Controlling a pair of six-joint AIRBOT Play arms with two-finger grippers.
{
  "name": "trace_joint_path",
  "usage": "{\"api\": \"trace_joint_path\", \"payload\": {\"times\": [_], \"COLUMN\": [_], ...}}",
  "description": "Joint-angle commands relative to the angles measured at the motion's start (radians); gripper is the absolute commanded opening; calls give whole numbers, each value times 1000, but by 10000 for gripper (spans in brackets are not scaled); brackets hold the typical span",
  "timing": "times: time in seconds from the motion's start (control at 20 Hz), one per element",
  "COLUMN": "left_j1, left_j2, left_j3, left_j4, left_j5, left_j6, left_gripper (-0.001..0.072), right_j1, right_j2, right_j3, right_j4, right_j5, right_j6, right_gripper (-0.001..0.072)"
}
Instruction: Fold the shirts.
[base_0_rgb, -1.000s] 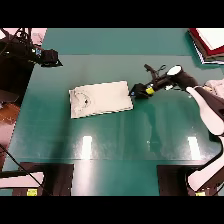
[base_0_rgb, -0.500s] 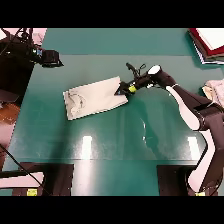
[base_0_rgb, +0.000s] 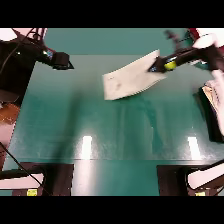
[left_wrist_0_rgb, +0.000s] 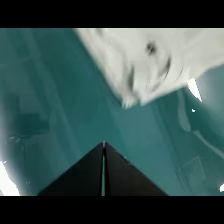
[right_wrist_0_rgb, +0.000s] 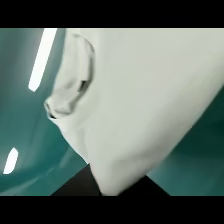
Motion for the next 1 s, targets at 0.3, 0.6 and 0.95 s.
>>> {"api": "trace_joint_path", "payload": {"times": [0.3,0.6,0.95], "left_j1": [-164,-168,-168], "left_j2": [0,0,0], "left_j3": [0,0,0], "left_j4": [-4,-3,-3], "left_j5": [10,24,36], "left_j6": [-1,-1,-1], "left_gripper": [24,24,24], "right_j1": [-524,-660,-725], "right_j2": [114,57,176], "right_j3": [3,182,162], "right_j4": [-124,-68,5], "right_j5": [-181,-229,-324], "right_j6": [32,31,-40], "right_gripper": [15,15,15]}}
